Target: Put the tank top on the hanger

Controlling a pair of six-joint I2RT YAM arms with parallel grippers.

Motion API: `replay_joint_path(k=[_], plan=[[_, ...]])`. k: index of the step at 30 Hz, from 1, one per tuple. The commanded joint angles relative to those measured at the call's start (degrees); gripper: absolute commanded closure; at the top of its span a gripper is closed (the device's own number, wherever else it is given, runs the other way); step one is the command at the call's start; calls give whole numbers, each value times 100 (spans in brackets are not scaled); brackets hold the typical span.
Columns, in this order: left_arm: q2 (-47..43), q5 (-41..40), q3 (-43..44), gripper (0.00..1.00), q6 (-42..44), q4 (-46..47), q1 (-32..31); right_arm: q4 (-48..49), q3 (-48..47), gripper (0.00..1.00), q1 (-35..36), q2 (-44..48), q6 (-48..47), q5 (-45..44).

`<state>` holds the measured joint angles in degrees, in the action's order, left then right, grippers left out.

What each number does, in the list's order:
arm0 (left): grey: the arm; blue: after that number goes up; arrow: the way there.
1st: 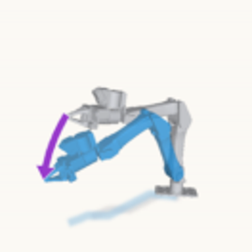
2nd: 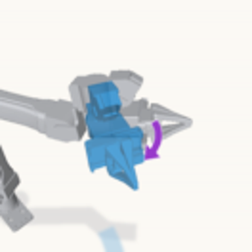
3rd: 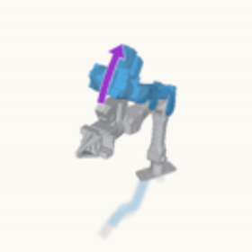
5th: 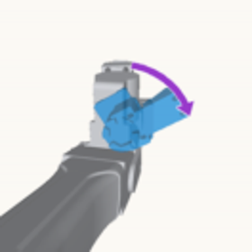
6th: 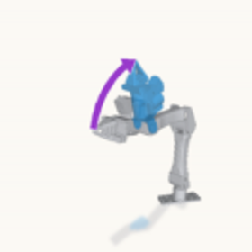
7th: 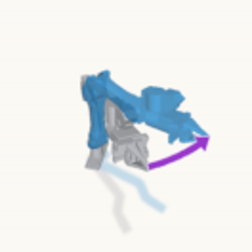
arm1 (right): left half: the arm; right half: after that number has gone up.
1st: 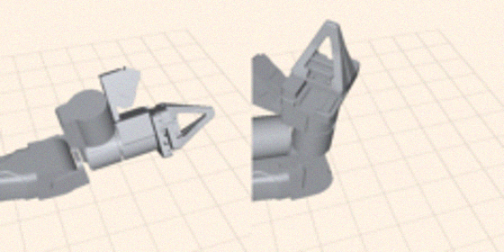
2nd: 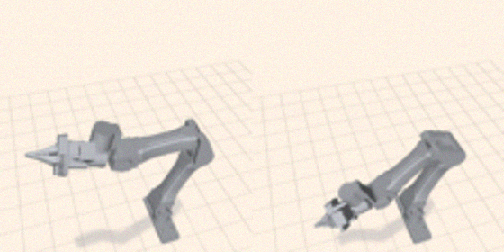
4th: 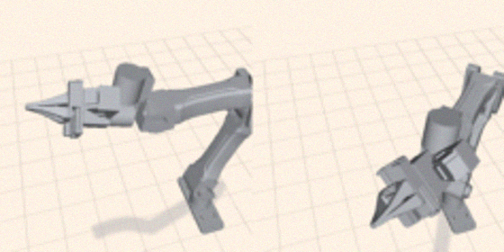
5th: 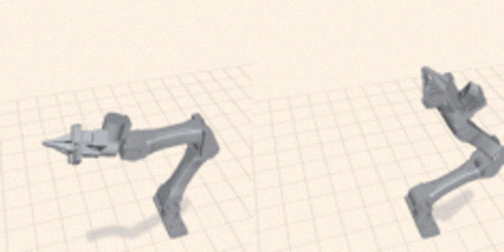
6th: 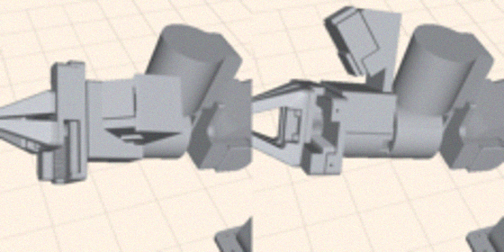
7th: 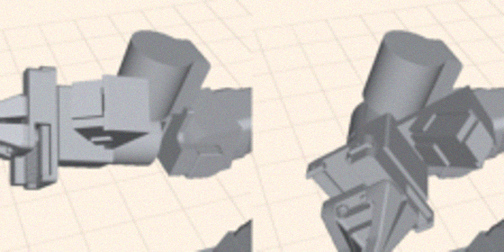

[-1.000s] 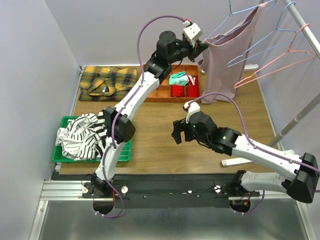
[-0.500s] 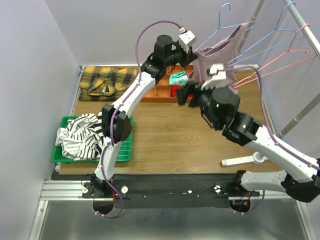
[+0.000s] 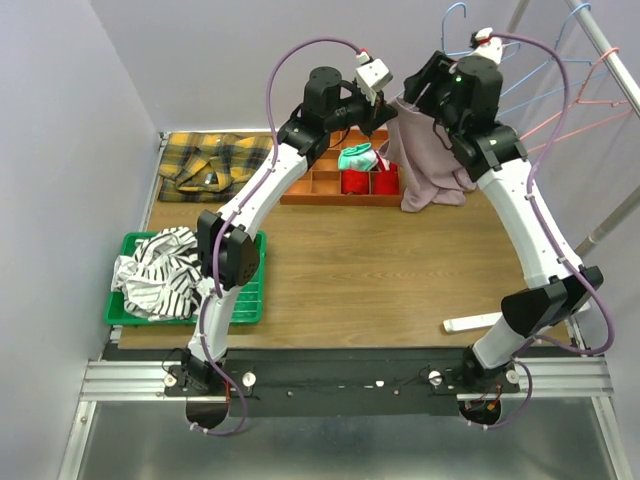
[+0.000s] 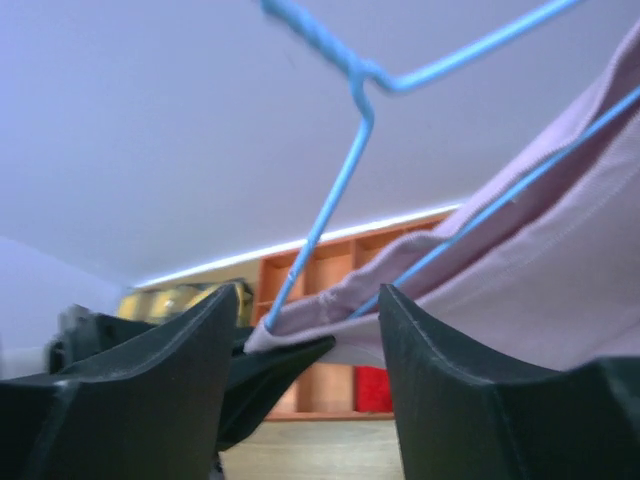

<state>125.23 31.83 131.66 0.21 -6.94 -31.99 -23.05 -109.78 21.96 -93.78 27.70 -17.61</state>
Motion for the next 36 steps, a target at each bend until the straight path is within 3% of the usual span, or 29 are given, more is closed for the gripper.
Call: replay_joint_path(k=[1, 16, 24, 28, 31, 35, 36], plan=[[-376, 235, -43, 100, -205, 351, 0, -24, -465, 38, -473, -79, 779, 916], [-359, 288, 123, 100, -284, 228, -62, 617, 185, 45, -526, -228, 1229, 1427], [-218, 227, 325, 100, -302, 167, -158, 829, 484, 45, -130, -246, 992, 838], [-166, 209, 361, 100, -302, 175, -185, 863, 589, 51, 81, -255, 860, 434], [-183, 209, 335, 100, -311, 167, -194, 925, 650, 64, 98, -255, 772, 188], [-227, 227, 282, 100, -311, 175, -194, 916, 589, 99, 98, -325, 649, -102], [-236, 218, 282, 100, -311, 167, -203, 899, 563, 99, 98, -343, 631, -138]])
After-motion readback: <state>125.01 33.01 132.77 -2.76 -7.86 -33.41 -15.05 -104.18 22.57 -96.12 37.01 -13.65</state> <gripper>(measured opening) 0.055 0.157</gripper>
